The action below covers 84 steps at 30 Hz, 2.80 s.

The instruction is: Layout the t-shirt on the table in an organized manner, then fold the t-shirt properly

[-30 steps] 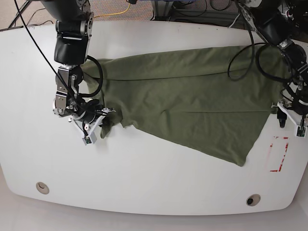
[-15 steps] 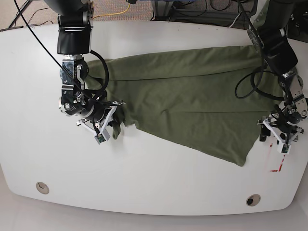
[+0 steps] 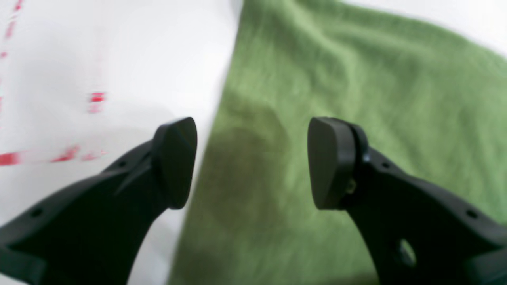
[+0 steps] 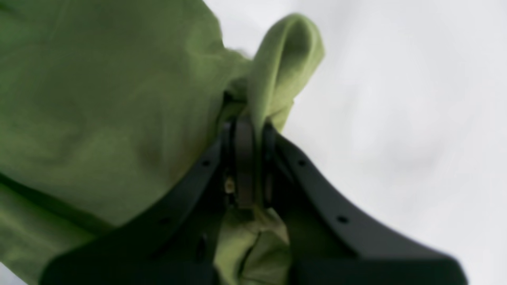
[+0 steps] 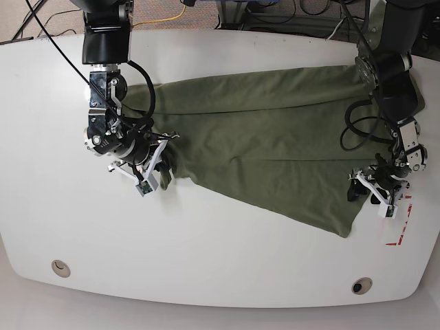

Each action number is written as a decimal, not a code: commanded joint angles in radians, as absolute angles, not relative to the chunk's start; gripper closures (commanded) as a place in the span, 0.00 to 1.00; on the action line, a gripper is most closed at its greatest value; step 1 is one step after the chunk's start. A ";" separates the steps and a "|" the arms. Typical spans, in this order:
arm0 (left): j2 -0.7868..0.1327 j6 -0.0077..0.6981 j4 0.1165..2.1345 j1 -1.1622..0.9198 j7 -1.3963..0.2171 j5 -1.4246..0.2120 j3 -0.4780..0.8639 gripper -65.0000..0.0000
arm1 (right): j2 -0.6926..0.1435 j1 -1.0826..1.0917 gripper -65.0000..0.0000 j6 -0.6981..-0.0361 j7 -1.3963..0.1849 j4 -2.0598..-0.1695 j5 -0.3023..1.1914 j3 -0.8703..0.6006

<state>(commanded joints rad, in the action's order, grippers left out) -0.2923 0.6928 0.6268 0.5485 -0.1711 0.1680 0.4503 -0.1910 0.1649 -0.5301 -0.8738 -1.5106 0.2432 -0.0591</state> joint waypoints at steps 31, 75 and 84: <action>-0.325 0.565 0.433 0.648 -0.125 0.168 0.302 0.38 | -0.197 0.165 0.99 -0.530 -0.874 -1.511 0.243 -0.061; -0.306 0.624 1.050 0.504 -0.341 0.159 0.306 1.00 | -0.271 0.317 0.99 -0.530 -0.878 -1.511 0.243 -0.131; -0.302 0.624 1.279 0.490 -0.437 0.159 0.355 1.00 | -0.331 0.392 0.99 -0.530 -0.878 -1.511 0.243 -0.131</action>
